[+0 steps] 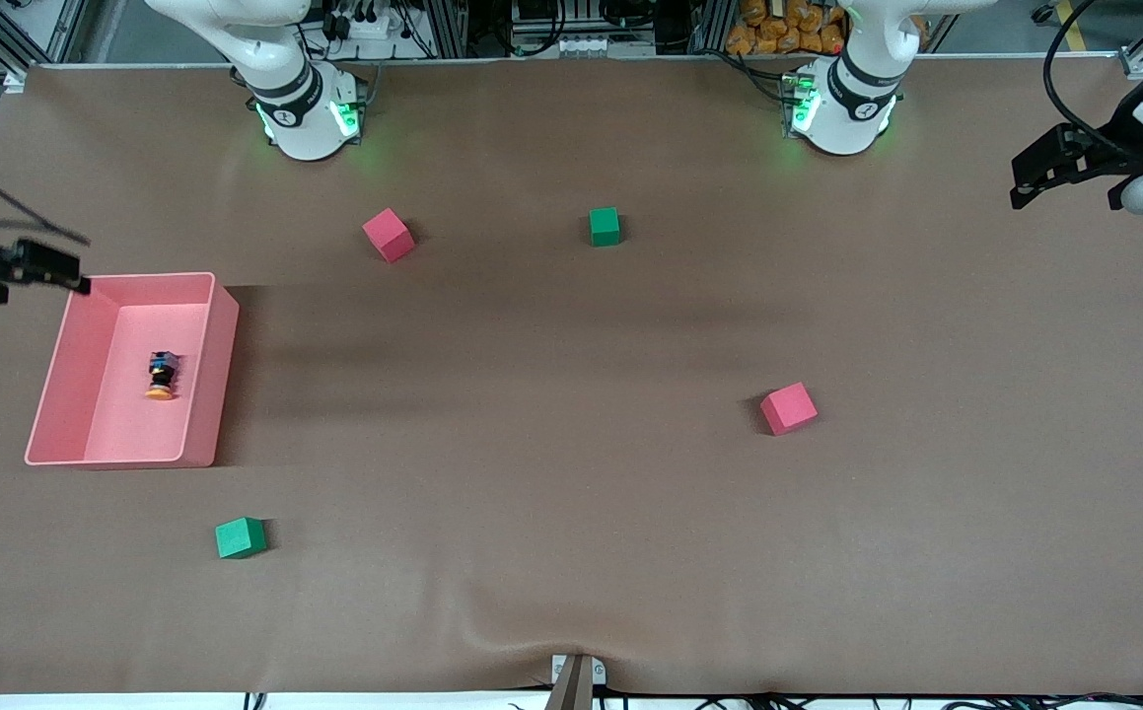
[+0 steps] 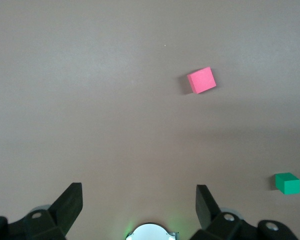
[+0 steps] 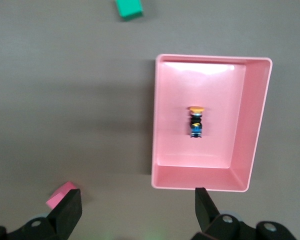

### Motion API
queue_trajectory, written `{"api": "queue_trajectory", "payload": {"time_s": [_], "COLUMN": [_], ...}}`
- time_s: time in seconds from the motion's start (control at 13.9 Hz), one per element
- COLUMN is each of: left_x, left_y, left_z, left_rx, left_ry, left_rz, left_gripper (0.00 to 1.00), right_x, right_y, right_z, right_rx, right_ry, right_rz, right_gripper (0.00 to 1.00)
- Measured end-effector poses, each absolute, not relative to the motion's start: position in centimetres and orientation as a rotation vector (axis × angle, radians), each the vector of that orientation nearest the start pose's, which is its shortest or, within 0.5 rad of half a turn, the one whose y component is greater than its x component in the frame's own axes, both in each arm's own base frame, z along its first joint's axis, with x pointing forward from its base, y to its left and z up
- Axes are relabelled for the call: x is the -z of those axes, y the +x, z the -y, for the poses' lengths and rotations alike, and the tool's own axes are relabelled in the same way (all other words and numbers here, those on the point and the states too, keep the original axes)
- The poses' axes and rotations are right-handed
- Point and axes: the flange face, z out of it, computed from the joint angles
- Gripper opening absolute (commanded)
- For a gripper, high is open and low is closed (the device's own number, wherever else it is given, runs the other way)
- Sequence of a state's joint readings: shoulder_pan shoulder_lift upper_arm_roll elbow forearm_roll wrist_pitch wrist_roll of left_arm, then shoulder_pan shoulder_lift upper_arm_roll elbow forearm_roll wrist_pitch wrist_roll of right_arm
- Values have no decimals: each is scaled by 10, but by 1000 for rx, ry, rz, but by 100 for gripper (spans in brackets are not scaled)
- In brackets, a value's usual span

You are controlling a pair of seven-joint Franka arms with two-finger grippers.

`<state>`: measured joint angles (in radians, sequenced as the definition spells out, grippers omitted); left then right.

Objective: Place and upright button with both arms
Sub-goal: 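Move the right gripper toward the button inside the pink tray, then grasp the yellow button in the tray with the right gripper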

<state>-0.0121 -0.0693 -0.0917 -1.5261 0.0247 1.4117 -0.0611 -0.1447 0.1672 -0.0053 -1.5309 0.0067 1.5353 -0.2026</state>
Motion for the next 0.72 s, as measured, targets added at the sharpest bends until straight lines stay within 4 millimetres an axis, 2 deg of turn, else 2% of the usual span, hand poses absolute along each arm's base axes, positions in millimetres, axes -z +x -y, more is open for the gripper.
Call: {"api": "queue_trajectory", "payload": {"time_s": [0.22,0.36,0.5,0.72], "left_x": [-669,-669,-669,-669], "left_y": [513,513,514,514], "left_z": [52,52,52,52], "left_rx": [-66,-66,-66,-66], "left_ry": [-3106,-3106,-3106,-3106], "left_rz": [-60,-60,-60,-58], "left_gripper": [100,100,100,100], "right_x": [-487,-454,-423,-372], "right_y": [611,619,619,606], "right_z": [123,144,162,181], "right_rx": [-269,-278,-288,-283], "right_ry": [-3103,-3106,-3097,-3093], "right_rz": [13,-2,43,29], "right_gripper": [100,100,100,100]}}
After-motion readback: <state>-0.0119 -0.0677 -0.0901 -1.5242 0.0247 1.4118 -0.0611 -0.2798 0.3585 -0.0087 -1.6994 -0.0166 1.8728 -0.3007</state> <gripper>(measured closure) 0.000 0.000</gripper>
